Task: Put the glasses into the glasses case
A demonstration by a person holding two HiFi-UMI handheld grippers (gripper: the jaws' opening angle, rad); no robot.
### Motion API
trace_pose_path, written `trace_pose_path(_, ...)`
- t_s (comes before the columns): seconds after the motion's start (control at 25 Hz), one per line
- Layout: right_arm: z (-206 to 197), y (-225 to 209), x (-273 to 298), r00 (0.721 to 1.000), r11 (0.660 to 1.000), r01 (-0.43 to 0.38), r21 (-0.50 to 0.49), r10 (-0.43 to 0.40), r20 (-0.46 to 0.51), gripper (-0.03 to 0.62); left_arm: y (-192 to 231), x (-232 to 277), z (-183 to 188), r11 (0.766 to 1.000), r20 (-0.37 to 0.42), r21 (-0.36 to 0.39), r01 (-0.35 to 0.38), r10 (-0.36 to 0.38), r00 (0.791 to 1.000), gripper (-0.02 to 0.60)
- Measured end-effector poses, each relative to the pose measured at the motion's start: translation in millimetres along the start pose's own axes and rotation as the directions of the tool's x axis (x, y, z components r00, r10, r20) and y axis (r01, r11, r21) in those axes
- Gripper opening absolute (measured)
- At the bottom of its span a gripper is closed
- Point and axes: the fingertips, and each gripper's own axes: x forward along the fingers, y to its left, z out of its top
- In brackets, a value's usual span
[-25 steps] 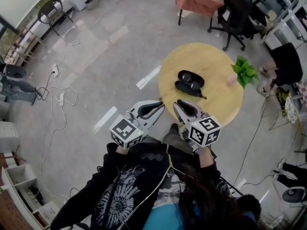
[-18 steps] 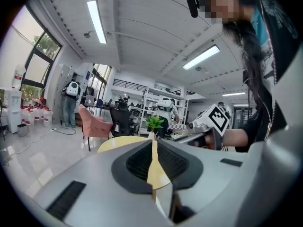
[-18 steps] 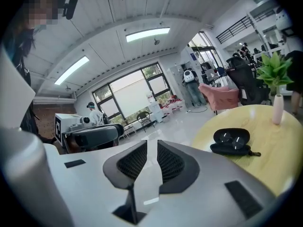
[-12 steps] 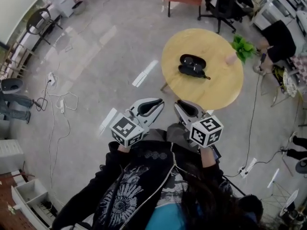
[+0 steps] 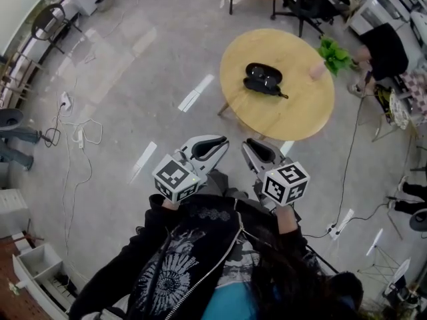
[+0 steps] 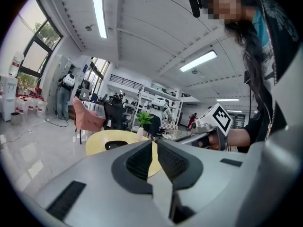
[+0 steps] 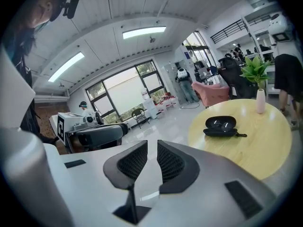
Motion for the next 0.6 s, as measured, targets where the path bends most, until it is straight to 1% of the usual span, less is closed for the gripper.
trace_pose_path(0.32,-25.7,-3.6,-44.3,1.000,1.000,-0.002,-0.005,0.002,-0.012,0.072,-46.8,18.8,-13.4,1.000,-0.024,-0.003,0.012,-0.012,1.000,0.038)
trace_pose_path(0.6,-50.3,5.9,-108.1,1.000,1.000,-0.027,-0.012,0.027,-0.003,0.072,-109.6,23.7,-21.0,1.000,-0.029,0.011,-0.022,0.022,0.999,0.038)
